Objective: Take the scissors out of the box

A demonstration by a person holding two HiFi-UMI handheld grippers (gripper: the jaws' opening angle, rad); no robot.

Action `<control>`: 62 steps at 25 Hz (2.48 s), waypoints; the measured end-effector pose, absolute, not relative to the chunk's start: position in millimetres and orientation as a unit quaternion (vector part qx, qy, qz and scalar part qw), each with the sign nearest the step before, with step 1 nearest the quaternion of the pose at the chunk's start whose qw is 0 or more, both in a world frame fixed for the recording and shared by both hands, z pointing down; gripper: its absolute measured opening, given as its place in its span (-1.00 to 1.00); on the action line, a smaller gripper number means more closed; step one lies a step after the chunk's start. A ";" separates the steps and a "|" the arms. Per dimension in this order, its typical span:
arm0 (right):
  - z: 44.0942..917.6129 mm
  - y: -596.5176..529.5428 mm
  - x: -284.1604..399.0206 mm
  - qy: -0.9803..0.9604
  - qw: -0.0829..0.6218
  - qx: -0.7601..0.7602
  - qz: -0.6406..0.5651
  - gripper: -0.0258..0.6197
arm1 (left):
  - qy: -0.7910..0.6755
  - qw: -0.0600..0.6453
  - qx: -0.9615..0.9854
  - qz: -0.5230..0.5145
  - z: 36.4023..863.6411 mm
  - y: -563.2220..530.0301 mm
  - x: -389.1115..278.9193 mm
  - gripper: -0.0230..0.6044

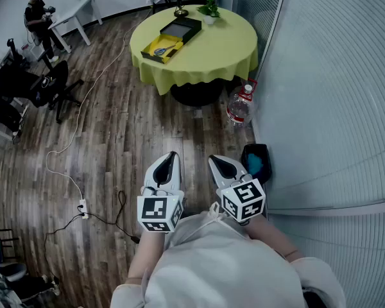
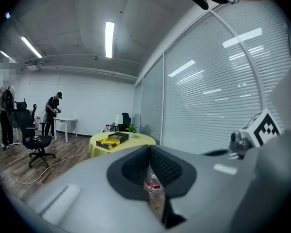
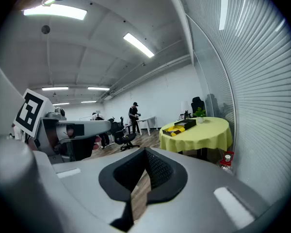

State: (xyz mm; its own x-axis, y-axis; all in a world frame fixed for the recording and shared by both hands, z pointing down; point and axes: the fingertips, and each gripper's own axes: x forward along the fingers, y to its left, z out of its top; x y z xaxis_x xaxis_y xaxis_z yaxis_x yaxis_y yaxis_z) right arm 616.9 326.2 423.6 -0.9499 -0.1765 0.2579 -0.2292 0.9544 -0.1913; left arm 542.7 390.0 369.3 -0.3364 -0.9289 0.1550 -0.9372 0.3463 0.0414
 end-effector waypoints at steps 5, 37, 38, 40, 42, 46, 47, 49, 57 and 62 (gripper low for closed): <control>425.5 325.6 618.6 -0.980 0.125 0.104 0.111 -0.92 | -0.817 0.079 0.571 0.023 369.2 390.5 541.9 -0.91; 448.5 309.3 353.9 -0.963 0.157 0.146 0.161 -0.92 | -0.800 0.109 0.590 0.025 383.0 379.1 260.7 -0.91; 448.5 310.7 336.7 -0.963 0.157 0.148 0.162 -0.92 | -0.800 0.110 0.590 0.025 382.8 381.1 241.8 -0.91; 450.1 313.8 304.2 -0.962 0.159 0.153 0.163 -0.92 | -0.799 0.111 0.591 0.026 383.4 385.8 206.2 -0.91; 452.8 317.8 272.0 -0.960 0.162 0.158 0.164 -0.92 | -0.798 0.113 0.592 0.028 385.0 392.0 171.5 -0.91; 456.6 324.4 221.5 -0.957 0.166 0.172 0.167 -0.92 | -0.793 0.118 0.597 0.028 386.7 403.9 118.5 -0.91; 457.8 324.0 211.8 -0.956 0.169 0.174 0.166 -0.92 | -0.793 0.118 0.597 0.028 386.8 404.5 108.3 -0.91; 460.8 321.1 194.9 -0.955 0.175 0.175 0.165 -0.92 | -0.793 0.118 0.597 0.027 386.9 401.9 90.7 -0.91; 481.0 280.6 146.1 -0.952 0.185 0.170 0.175 -0.92 | -0.789 0.126 0.601 0.028 401.0 358.1 48.8 -0.91; 489.1 221.5 108.2 -0.955 0.183 0.156 0.174 -0.92 | -0.793 0.121 0.596 0.037 408.4 301.7 20.7 -0.91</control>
State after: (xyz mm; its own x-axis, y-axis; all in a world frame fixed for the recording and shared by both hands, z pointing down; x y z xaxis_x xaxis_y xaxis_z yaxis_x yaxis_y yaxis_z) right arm 108.2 221.5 489.1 -0.8846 -0.2336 0.4036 -0.3609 0.8911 -0.2753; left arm 20.7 301.7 408.4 -0.2608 -0.9361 0.2360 -0.9540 0.2874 0.0857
